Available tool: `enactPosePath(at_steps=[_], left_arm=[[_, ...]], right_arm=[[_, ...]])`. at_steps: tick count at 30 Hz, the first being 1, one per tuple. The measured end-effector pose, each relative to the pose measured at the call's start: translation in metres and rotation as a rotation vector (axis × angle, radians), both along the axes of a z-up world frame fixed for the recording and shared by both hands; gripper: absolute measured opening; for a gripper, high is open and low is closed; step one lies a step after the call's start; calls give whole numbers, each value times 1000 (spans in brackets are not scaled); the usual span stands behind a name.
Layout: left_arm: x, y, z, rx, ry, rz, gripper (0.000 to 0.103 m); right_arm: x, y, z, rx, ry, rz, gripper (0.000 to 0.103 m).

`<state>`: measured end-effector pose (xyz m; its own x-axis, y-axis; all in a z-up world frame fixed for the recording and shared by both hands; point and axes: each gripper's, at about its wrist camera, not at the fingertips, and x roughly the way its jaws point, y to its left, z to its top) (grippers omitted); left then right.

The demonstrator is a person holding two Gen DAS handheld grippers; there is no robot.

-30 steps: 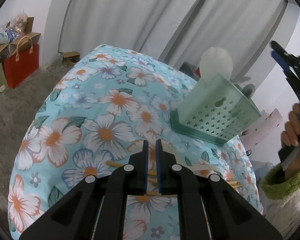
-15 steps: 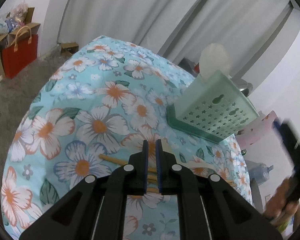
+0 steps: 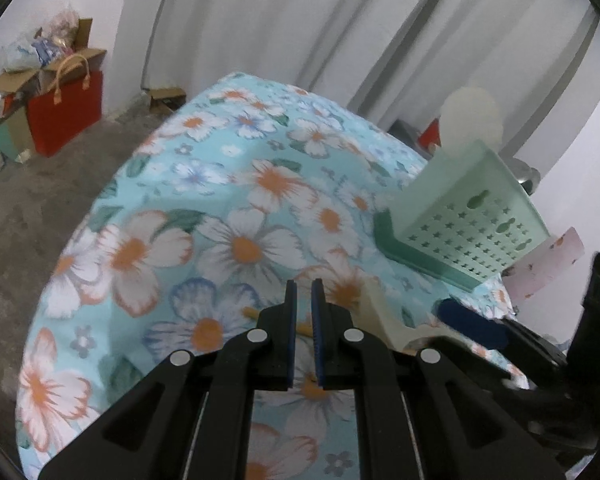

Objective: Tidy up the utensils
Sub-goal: 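Bring the right tool to the white spoon held by the left tool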

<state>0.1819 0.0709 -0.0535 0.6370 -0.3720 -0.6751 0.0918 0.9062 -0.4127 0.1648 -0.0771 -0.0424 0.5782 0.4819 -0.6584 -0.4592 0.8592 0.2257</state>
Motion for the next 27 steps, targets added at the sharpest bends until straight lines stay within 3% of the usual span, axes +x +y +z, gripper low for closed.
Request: enactPosePath(at_steps=[5, 13, 18, 27], left_arm=[[0, 11, 0, -1, -13, 14, 7], [-1, 19, -3, -23, -14, 15, 7], [-4, 18, 0, -27, -29, 10, 7], [-8, 3, 6, -20, -41, -41, 7]], right_arm=[[8, 15, -17, -91, -3, -10, 37], [3, 27, -22, -191, -41, -36, 11], [1, 22, -8, -187, -111, -71, 7], [-19, -23, 44, -86, -237, -180, 4]])
